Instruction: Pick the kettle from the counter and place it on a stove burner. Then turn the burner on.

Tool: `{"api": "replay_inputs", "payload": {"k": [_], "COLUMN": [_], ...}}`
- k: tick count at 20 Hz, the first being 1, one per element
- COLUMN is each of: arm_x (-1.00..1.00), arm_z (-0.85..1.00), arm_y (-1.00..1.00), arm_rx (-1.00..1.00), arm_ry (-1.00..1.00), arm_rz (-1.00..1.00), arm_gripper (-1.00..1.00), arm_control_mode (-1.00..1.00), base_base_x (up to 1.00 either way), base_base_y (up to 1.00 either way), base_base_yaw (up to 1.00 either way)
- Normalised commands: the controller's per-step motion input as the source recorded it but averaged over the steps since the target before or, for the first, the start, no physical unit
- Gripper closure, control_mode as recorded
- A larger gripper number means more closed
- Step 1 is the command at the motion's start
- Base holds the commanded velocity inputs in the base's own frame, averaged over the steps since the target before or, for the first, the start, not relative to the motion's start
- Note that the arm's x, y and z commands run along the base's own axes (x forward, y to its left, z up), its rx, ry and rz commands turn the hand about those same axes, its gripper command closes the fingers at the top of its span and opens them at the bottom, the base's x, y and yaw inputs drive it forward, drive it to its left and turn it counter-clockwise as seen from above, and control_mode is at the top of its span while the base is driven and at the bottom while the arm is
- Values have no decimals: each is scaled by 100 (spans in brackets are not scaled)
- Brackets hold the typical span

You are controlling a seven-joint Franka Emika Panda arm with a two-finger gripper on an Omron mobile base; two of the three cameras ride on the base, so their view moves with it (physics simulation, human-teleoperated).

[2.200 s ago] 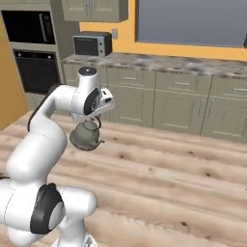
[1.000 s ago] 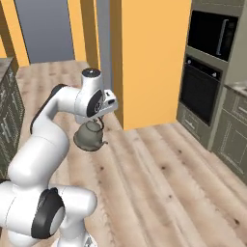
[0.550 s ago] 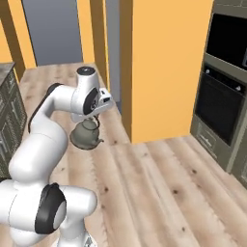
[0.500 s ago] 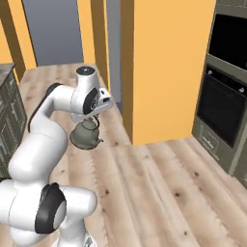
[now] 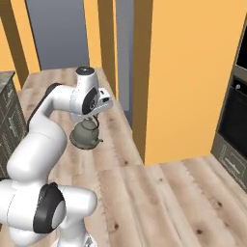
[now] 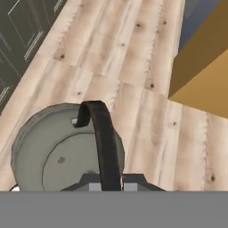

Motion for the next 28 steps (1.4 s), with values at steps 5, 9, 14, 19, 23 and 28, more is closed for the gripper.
{"api": "replay_inputs", "payload": {"k": [5,9,14,19,23,28], "arm_x": [0,0,0,0,0,0], "arm_z": [0,0,0,0,0,0], "arm_y": [0,0,0,0,0,0], "arm_rx": [0,0,0,0,0,0], "arm_ry": [0,0,0,0,0,0], "arm_rz": [0,0,0,0,0,0], "arm_gripper": [100,100,100,100,100,100], "arm_control_mode": [100,100,100,100,100,100], "base_base_x": [100,100,40,1,0,0], "base_base_y": [33,3,-11,-6,-18,-56], "base_base_yaw": [13,32,72,82,77,60]}}
